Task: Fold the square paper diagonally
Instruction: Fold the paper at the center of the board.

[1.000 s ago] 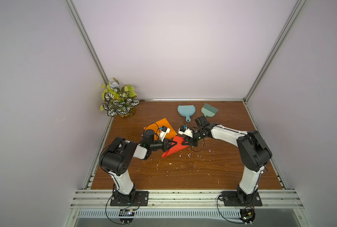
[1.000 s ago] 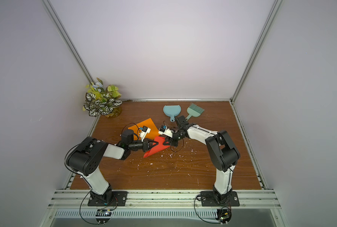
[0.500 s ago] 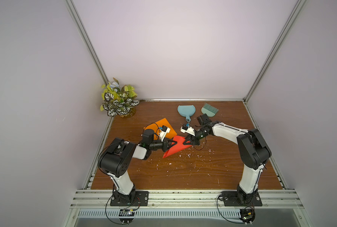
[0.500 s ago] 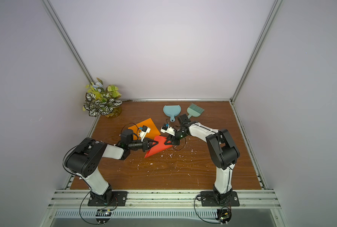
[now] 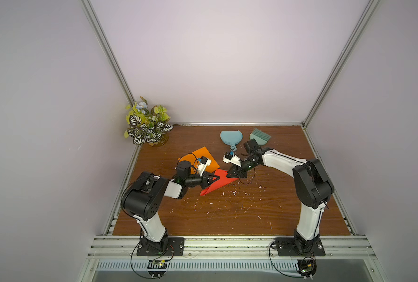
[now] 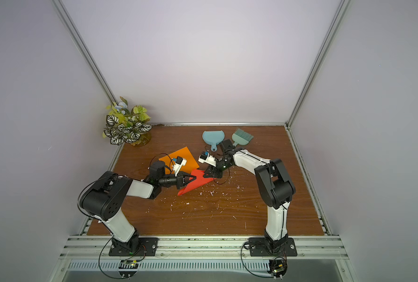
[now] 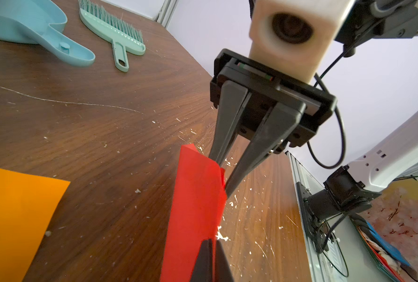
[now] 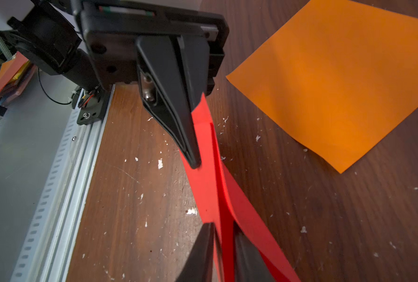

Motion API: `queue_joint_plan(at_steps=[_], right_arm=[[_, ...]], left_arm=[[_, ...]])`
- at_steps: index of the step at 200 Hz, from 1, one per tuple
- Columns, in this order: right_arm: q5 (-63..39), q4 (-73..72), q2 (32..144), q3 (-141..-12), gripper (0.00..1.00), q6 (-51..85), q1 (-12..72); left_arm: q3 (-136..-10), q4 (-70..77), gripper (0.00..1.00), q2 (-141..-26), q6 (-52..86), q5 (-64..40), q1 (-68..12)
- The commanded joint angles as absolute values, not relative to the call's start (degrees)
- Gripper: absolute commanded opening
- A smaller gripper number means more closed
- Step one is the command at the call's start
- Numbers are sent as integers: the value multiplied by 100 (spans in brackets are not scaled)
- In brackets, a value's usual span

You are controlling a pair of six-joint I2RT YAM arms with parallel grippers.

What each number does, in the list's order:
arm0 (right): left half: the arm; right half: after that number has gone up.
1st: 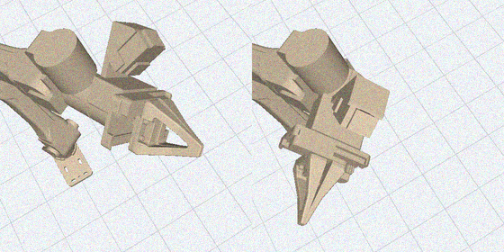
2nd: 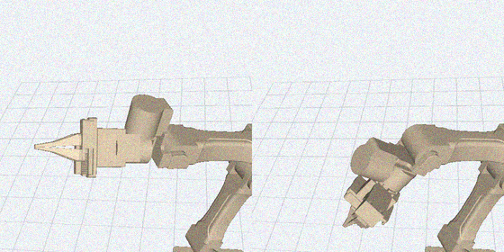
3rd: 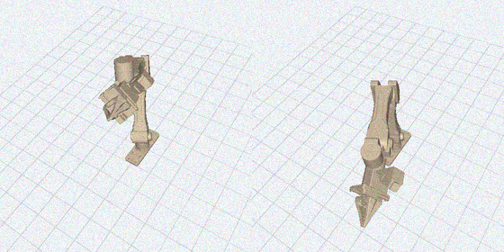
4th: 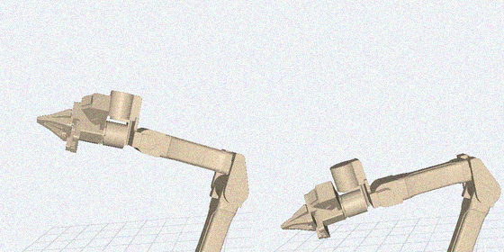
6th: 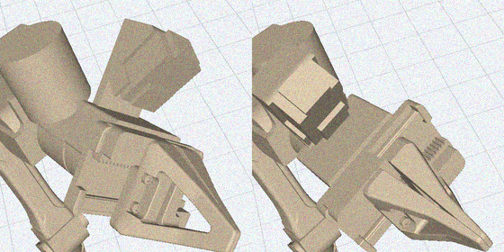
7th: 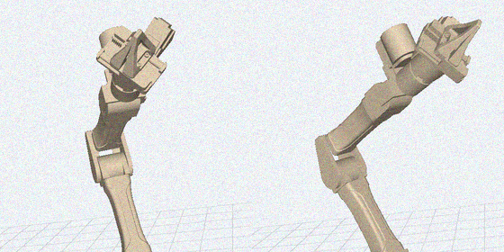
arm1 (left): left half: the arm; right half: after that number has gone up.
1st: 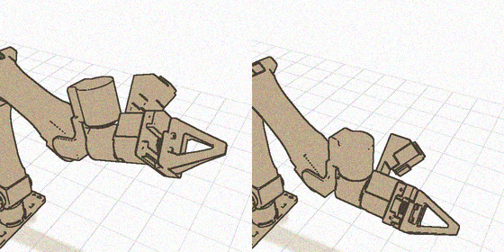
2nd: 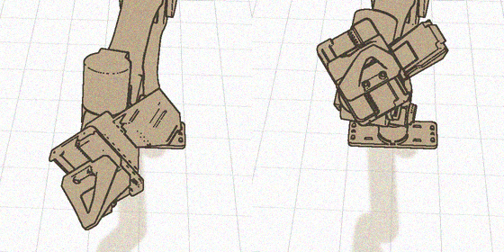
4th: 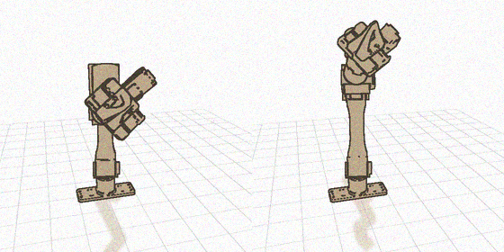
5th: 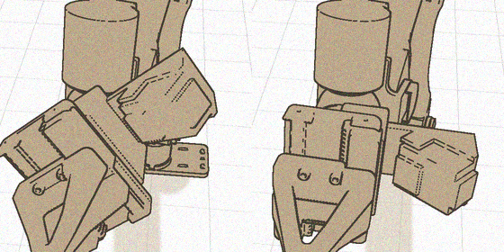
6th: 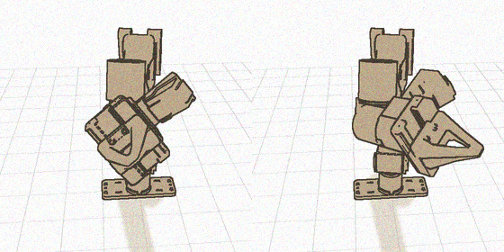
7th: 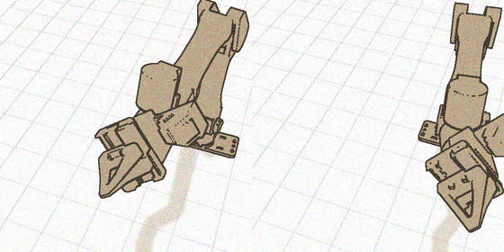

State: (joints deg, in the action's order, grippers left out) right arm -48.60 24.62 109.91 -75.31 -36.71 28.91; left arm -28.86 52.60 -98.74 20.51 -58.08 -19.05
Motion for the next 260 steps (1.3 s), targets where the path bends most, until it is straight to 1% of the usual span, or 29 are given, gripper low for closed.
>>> queue_joint_plan(at_steps=[1, 34, 51, 70, 103, 147, 194, 239, 260], right_arm=[[-5133, 2645, 10969, -7734, 19, -3772, 2909], [-5040, 2707, 10982, -7794, 15, -3805, 2909], [-5002, 2733, 10984, -7811, 10, -3819, 2905], [-4979, 2742, 10978, -7813, 7, -3814, 2911], [-4887, 2776, 10968, -7838, 0, -3823, 2914], [-4817, 2766, 10934, -7849, 0, -3841, 2927], [-4736, 2760, 10890, -7866, 0, -3858, 2927], [-4744, 2716, 10890, -7883, 0, -3836, 2927], [-4742, 2724, 10890, -7892, 0, -3840, 2927]], left_arm=[[-2833, 5379, 1, -9782, 1933, -5952, -1862], [-2824, 5379, 1, -9828, 1947, -5928, -1863], [-2821, 5372, 1, -9852, 1969, -5906, -1863], [-2821, 5370, 1, -9888, 1978, -5907, -1857], [-2824, 5367, 1, -9896, 1967, -5893, -1863], [-2861, 5286, 9, -9918, 1967, -5849, -1872], [-2908, 5115, 9, -9892, 1883, -5810, -1881], [-3145, 4297, 11, -9867, 1448, -5702, -1950], [-3155, 4293, 11, -9861, 1446, -5696, -1959]])
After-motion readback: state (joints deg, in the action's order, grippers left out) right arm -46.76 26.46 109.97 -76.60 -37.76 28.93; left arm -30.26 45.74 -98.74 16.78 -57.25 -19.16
